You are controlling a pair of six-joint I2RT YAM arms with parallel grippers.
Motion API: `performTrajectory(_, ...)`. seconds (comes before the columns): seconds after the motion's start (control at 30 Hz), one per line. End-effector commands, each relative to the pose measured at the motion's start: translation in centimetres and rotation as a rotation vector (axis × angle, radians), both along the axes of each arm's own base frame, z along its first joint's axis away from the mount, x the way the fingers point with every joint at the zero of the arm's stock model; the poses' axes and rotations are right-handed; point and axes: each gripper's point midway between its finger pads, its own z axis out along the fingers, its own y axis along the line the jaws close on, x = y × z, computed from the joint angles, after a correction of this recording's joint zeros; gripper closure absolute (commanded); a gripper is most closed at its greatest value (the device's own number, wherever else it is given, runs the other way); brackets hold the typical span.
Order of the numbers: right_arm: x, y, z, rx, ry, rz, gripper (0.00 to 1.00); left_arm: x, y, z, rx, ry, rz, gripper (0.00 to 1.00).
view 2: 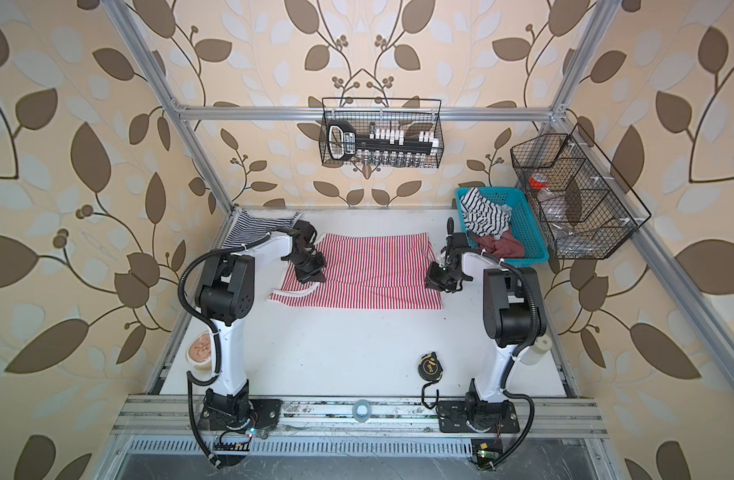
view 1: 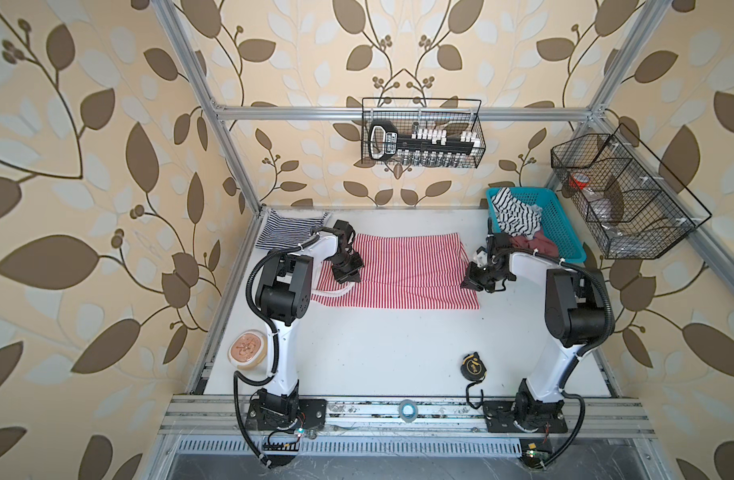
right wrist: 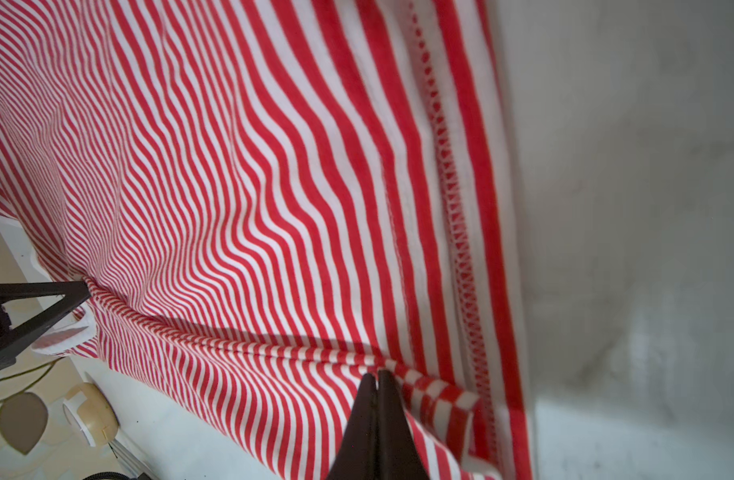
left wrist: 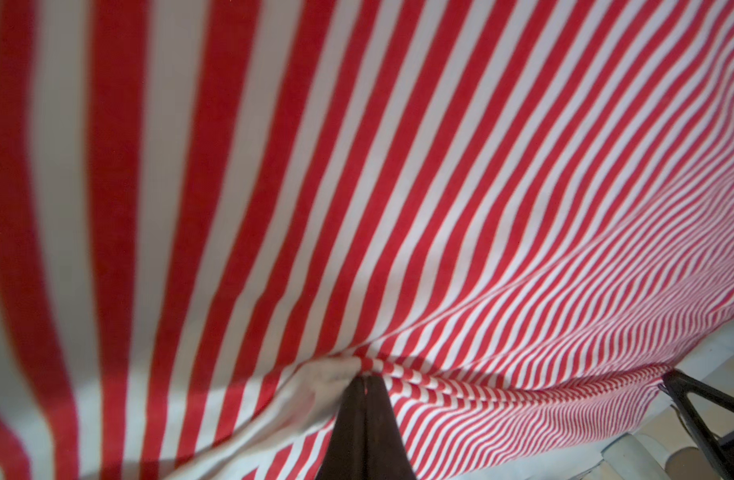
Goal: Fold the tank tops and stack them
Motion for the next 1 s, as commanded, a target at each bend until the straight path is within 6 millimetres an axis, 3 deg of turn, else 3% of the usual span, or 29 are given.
performTrajectory(0.0, -0.4, 1.0, 1.2, -0.003, -0.028, 0.035, 0.99, -0.2, -0.4, 2.9, -0.03, -0.05, -0.002, 1.0)
performTrajectory(0.17, -1.3, 1.8, 0.5, -0.001, -0.016, 0.051, 0.99, -1.5, -0.8, 2.9, -0.044, -0.044, -0.023, 1.0)
performTrajectory(0.53, -5.5, 0.7, -2.4, -0.09, 0.082, 0.063, 0.97, -6.4, 0.9, -1.9, 0.026, 0.099, -0.042, 1.0)
performTrajectory(0.83, -11.2, -0.5, -3.6, -0.238, 0.194, 0.131, 0.95, -10.0, 2.0, -2.3, 0.046, 0.133, -0.033, 1.0)
performTrajectory(0.97, -12.7, -0.5, -3.8, -0.231, 0.196, 0.115, 0.95, -10.6, 2.1, -2.0, 0.045, 0.135, -0.03, 0.99)
